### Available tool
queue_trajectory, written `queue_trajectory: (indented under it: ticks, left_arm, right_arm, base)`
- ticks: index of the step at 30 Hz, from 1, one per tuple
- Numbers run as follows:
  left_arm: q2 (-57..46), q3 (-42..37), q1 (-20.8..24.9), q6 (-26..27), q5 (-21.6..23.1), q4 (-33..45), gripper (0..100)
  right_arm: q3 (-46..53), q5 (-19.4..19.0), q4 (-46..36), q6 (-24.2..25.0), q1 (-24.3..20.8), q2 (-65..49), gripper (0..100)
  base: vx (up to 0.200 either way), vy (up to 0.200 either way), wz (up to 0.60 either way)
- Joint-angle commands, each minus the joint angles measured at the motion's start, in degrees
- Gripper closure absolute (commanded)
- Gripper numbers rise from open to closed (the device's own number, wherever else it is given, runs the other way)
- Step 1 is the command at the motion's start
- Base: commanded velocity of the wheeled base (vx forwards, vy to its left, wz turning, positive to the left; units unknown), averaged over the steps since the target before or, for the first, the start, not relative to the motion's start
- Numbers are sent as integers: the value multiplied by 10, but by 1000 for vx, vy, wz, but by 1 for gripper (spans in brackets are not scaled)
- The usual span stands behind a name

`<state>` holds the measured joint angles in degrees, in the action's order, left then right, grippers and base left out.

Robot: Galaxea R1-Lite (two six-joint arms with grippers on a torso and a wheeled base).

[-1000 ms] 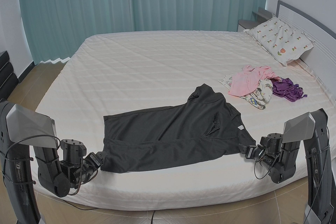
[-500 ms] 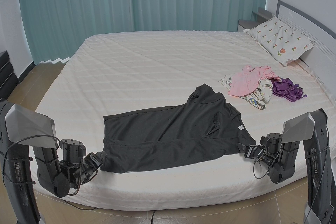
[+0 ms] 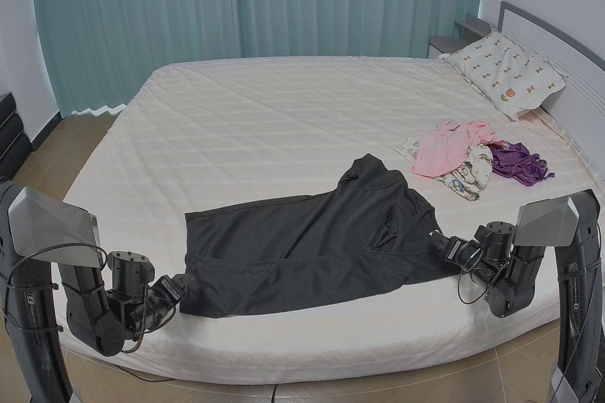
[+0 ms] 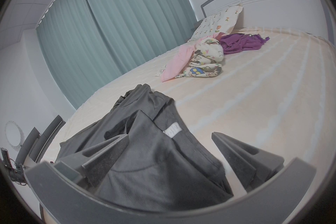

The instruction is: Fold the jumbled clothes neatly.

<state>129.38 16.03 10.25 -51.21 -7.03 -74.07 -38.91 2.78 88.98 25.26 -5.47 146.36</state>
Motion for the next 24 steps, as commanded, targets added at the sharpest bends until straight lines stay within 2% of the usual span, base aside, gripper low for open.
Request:
queue_trajectory:
  ticks: [1,9,14,16,24]
  left_arm:
    - [-2,-1,0,-1,3,0,0]
    - [-2,4,0,-1,3,0,0]
    - [-3,9,1,-2,9,0,0]
    - [3,18,8,-6,14,0,0]
    - [41,49,17,0,14,1,0]
  right_arm:
    - [2,-9,6,1,0,-9,0]
    - [-5,-21,6,21,-2,-8,0]
    - [-6,-33,7,27,-5,-8,0]
    - [-6,-40,7,45,-6,-8,0]
    - [-6,-40,7,49,-7,-7,0]
  base:
    - [200,0,0]
    - [200,0,0]
    - [0,0,0]
    - [0,0,0]
    - [0,0,0]
